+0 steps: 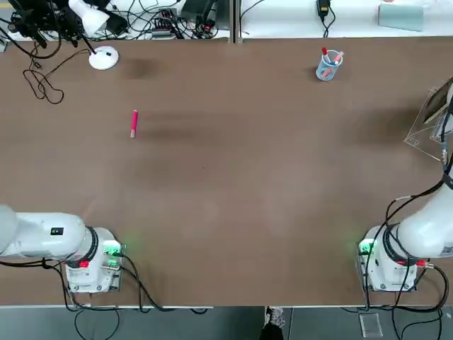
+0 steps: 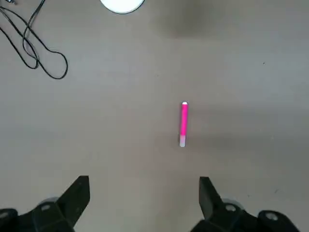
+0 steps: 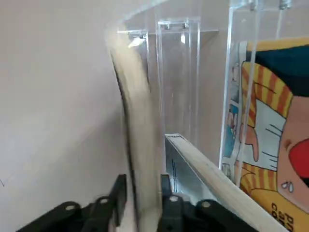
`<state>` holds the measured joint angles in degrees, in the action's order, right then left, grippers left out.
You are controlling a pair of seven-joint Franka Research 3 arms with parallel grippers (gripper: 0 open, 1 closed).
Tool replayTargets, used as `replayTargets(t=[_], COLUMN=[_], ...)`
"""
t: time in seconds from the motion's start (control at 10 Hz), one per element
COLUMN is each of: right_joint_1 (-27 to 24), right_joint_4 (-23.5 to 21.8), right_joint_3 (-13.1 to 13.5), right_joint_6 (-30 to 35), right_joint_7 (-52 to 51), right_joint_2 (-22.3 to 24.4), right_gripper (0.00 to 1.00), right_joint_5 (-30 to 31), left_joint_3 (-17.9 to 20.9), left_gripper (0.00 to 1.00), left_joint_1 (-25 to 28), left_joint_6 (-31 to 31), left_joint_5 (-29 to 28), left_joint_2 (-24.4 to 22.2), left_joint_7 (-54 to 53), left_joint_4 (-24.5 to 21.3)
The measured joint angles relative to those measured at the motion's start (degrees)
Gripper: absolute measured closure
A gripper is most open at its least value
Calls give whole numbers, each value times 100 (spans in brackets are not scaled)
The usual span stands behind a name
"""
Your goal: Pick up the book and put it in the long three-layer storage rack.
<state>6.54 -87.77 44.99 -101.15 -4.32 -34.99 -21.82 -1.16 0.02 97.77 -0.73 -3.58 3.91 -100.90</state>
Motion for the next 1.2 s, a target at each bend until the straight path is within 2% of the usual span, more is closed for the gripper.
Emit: replayTargets(t=[0.2, 0.4, 0.8, 1.2], right_joint_1=[-25, -64, -82, -74], right_joint_4=[0, 0, 1, 88], right_joint_3=[2, 4, 17, 19], right_joint_6=[-3, -3, 10, 263], right_joint_7=[-188, -259, -428, -428], right_joint_2=[0, -1, 0, 0], right_gripper=[41, 39, 3, 0], right_joint_5=[-1, -18, -157, -168], left_joint_3=[0, 0, 0, 0], left_gripper=[0, 0, 0, 0], left_joint_1=[0, 0, 0, 0], left_joint_6=[1, 3, 4, 19], left_joint_5=[0, 0, 0, 0], left_joint_2=[0, 0, 18, 25], left_joint_7=[0, 0, 0, 0], left_joint_4=[0, 0, 0, 9])
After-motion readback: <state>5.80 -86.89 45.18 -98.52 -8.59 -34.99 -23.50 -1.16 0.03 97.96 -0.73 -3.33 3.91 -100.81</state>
